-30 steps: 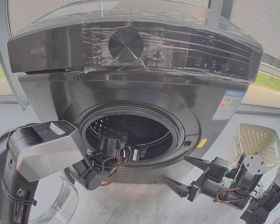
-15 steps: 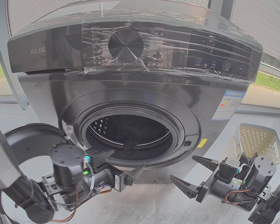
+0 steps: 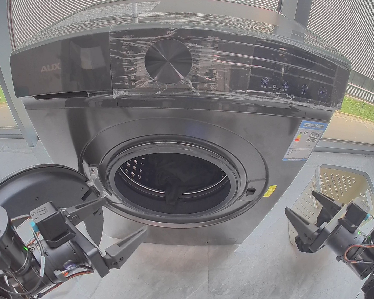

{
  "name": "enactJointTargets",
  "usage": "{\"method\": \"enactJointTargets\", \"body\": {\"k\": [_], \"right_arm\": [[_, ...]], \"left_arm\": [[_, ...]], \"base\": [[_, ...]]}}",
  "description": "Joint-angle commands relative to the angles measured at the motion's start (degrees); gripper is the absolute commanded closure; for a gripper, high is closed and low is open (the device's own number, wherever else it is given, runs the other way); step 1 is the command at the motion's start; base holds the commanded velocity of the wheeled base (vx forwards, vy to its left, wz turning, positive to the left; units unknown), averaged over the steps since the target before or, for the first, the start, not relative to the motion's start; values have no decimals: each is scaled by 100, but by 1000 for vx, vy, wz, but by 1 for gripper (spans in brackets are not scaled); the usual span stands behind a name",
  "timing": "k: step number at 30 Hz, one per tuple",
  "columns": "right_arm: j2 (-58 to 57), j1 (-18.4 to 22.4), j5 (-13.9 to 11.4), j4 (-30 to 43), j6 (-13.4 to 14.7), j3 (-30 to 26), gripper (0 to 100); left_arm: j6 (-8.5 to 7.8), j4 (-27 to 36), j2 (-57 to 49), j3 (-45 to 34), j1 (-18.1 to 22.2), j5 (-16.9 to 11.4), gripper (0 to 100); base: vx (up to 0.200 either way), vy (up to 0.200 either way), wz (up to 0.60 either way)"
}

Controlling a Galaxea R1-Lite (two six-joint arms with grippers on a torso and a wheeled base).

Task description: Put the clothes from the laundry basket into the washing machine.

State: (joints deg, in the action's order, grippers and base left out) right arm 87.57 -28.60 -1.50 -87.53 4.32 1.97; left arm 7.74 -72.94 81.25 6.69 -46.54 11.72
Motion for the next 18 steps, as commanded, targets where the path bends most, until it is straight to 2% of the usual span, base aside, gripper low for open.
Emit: {"method": "enactJointTargets", "body": {"k": [1, 3, 7, 11, 16, 18], "right_arm": [[-697, 329, 9, 25, -27, -197, 0], [-776, 337, 9, 34, -36, -197, 0], [-794, 337, 27, 104, -18, -197, 0], [-864, 337, 36, 289, -1, -197, 0], [-1418, 329, 36, 992, -54, -197, 0], [-1699, 320, 36, 1309, -54, -197, 0]], "left_arm": [[-185, -28, -496, -274, 58, 217, 0], [-335, -19, -637, -326, 146, 235, 0], [-423, -10, -883, -406, 330, 226, 0], [-581, 25, -1120, -502, 400, 226, 0], [-642, 271, -1604, -669, 567, 244, 0], [-739, 482, -1902, -669, 691, 208, 0]], "base": [[-200, 0, 0], [-200, 0, 0], [-200, 0, 0], [-200, 0, 0], [-200, 0, 0], [-200, 0, 0]]}}
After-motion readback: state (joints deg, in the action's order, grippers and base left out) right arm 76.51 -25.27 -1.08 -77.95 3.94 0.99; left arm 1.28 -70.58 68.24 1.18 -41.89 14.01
